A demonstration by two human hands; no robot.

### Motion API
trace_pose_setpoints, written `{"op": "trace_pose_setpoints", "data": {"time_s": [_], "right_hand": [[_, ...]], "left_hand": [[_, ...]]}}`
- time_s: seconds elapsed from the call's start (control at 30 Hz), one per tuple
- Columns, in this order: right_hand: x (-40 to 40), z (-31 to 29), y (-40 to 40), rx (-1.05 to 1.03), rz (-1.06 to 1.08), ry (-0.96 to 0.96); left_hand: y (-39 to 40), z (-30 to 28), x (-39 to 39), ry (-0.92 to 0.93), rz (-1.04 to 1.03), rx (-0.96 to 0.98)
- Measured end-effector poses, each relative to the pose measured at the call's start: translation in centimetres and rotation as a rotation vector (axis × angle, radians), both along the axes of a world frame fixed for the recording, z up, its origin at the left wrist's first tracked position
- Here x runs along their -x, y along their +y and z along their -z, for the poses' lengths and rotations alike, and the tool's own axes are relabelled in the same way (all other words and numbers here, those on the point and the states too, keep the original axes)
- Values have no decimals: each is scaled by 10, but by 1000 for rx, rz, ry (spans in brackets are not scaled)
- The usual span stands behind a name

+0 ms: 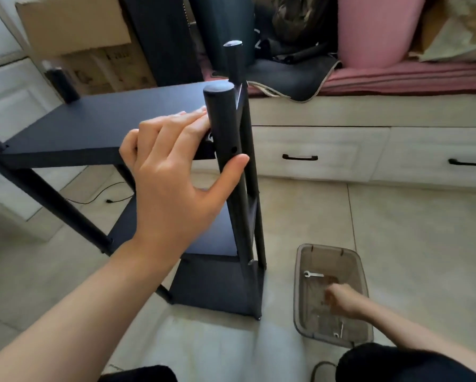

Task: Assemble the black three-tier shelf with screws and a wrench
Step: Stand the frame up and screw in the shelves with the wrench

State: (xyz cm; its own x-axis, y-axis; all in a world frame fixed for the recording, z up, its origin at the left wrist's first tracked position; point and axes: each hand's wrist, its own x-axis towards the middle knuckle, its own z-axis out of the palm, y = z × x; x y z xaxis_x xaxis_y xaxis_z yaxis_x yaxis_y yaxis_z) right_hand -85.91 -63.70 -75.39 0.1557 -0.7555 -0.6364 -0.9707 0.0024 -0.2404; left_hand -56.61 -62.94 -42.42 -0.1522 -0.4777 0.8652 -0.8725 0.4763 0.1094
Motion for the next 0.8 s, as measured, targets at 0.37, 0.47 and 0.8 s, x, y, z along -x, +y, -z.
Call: {"op": "trace_pose_setpoints", "data": {"time_s": [0.37,0.47,0.8], "right_hand": [[-13,49,6,-33,-455,391],[-13,54,5,-11,-497,393],[-11,51,-10,-98,-523,279]], "left_hand": [[-3,4,-1,-33,-48,33],[-3,4,-1,-34,-47,34],[-3,4,-1,-41,-48,45]]}}
